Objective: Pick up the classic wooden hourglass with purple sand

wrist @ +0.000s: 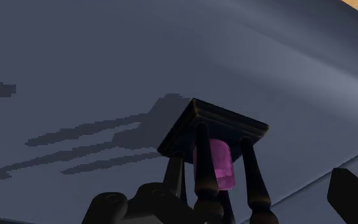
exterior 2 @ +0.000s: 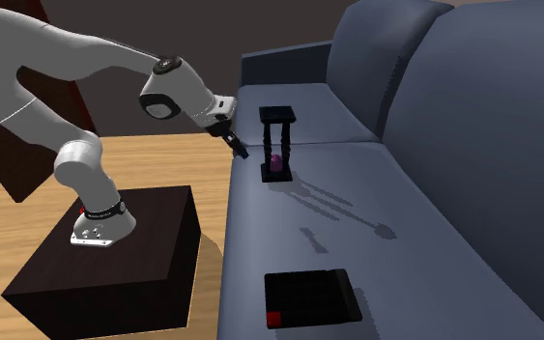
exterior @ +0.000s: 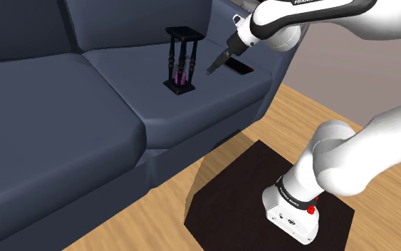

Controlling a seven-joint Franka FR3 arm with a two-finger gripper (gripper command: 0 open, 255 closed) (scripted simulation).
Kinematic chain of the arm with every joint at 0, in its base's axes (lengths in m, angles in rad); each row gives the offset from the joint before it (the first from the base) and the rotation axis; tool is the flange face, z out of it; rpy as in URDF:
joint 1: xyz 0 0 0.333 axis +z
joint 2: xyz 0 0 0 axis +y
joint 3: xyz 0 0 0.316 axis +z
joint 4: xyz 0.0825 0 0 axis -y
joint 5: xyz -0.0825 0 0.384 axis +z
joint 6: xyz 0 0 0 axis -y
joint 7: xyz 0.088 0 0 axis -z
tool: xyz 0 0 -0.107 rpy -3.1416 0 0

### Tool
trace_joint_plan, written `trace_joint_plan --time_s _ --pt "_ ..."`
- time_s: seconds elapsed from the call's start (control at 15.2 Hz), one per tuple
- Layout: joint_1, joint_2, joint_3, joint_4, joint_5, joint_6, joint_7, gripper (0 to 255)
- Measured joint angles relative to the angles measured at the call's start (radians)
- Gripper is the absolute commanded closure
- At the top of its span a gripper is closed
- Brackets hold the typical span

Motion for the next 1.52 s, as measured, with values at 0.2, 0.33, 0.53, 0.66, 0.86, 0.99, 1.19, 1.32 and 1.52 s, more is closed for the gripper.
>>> trace_joint_plan --time_s 0.2,0.33,0.53,0.66,0.86,0.99,1.19,1.32,1.52 --pt "0.144 0.086 -0.131 0.057 0.163 0.078 -0.227 0" --pt "0.254 0.152 -0.229 0.124 0.301 0.092 -0.394 0" --pt "0.353 0.22 -0.321 0.182 0.464 0.093 -0.582 0" --pt "0.374 0.237 -0.341 0.179 0.512 0.104 -0.634 0" --pt "0.398 0.264 -0.366 0.172 0.576 0.115 -0.696 0" --pt "0.413 0.284 -0.38 0.166 0.622 0.124 -0.739 0" --pt "0.417 0.289 -0.384 0.165 0.635 0.126 -0.751 255" --pt "0.417 0.289 -0.384 0.165 0.636 0.126 -0.752 255" --pt "0.417 0.289 -0.384 0.165 0.637 0.127 -0.753 255"
